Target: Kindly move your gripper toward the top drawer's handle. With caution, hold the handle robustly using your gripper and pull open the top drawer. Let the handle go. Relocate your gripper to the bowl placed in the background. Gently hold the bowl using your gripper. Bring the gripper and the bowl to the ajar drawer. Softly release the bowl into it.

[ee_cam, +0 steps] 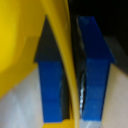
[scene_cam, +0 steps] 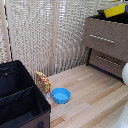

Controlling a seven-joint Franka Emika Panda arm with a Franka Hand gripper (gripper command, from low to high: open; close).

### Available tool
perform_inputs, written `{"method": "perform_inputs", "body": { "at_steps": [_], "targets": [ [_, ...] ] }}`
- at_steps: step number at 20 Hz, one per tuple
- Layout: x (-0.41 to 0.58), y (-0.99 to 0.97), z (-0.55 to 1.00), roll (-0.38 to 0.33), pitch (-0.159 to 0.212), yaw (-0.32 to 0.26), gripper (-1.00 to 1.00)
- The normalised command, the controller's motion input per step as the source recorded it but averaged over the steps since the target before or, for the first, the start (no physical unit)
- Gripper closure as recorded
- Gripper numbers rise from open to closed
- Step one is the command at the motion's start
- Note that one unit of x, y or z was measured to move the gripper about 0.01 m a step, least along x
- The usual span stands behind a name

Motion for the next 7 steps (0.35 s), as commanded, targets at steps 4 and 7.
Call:
{"method": "perform_inputs", "body": {
  "at_steps": [4, 7],
  "targets": [
    [0.147, -0.12, 0.25, 0.029, 0.042, -0.051, -1.00],
    [0.211, -0.02, 0.40, 0.031, 0.041, -0.064, -1.00]
  ]
}}
